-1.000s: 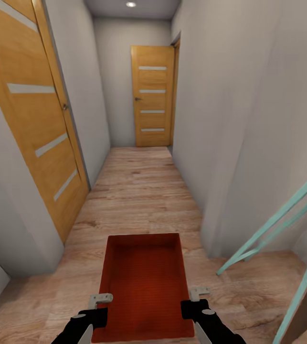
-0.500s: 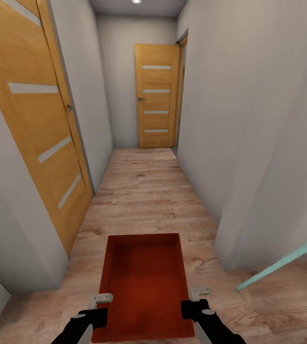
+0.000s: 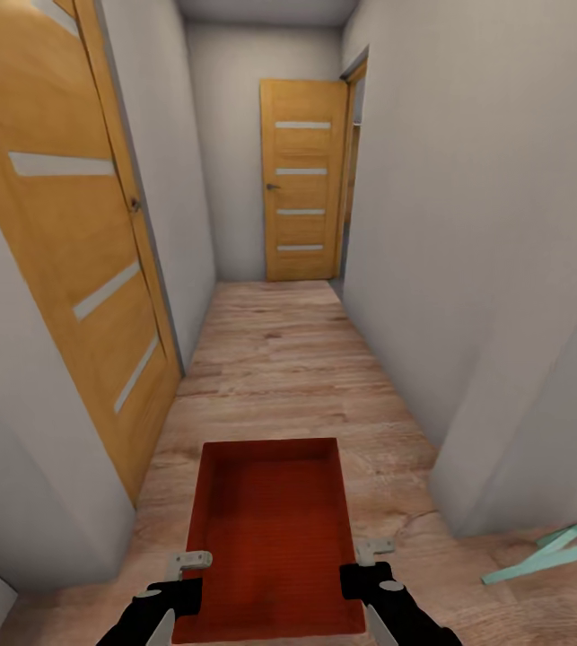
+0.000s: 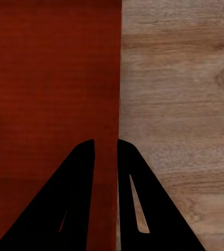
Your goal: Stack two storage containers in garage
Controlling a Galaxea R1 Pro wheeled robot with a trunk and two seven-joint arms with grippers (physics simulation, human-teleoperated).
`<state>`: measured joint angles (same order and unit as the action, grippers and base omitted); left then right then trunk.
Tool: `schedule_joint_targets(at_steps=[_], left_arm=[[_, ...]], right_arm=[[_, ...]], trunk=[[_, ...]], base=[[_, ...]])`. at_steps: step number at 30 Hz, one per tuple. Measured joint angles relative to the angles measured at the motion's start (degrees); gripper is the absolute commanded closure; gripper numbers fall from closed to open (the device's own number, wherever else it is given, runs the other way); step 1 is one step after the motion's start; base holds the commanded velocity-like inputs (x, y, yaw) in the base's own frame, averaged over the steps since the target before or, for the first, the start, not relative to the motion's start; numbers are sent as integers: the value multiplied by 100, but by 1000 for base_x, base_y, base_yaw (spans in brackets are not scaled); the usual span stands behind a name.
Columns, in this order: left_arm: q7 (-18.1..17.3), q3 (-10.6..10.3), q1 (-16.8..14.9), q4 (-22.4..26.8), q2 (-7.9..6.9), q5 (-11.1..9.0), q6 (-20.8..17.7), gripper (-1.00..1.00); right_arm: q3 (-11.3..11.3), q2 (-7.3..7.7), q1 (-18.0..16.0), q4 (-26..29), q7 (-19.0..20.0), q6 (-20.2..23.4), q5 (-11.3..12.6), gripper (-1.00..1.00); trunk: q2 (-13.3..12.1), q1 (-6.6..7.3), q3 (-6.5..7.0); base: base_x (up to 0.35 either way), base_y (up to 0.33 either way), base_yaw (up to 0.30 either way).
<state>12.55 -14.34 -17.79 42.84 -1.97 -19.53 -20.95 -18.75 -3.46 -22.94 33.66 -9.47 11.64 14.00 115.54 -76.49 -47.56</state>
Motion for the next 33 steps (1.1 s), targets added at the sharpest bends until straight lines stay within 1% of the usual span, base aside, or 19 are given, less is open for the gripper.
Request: schedule_joint_targets(at_steps=[33], left_arm=[[0,1,0,-3,0,-3,3,100]], right_arm=[[1,0,0,0,0,1,-1,100]], trunk=[[0,0,0]], base=[[340,7,0]])
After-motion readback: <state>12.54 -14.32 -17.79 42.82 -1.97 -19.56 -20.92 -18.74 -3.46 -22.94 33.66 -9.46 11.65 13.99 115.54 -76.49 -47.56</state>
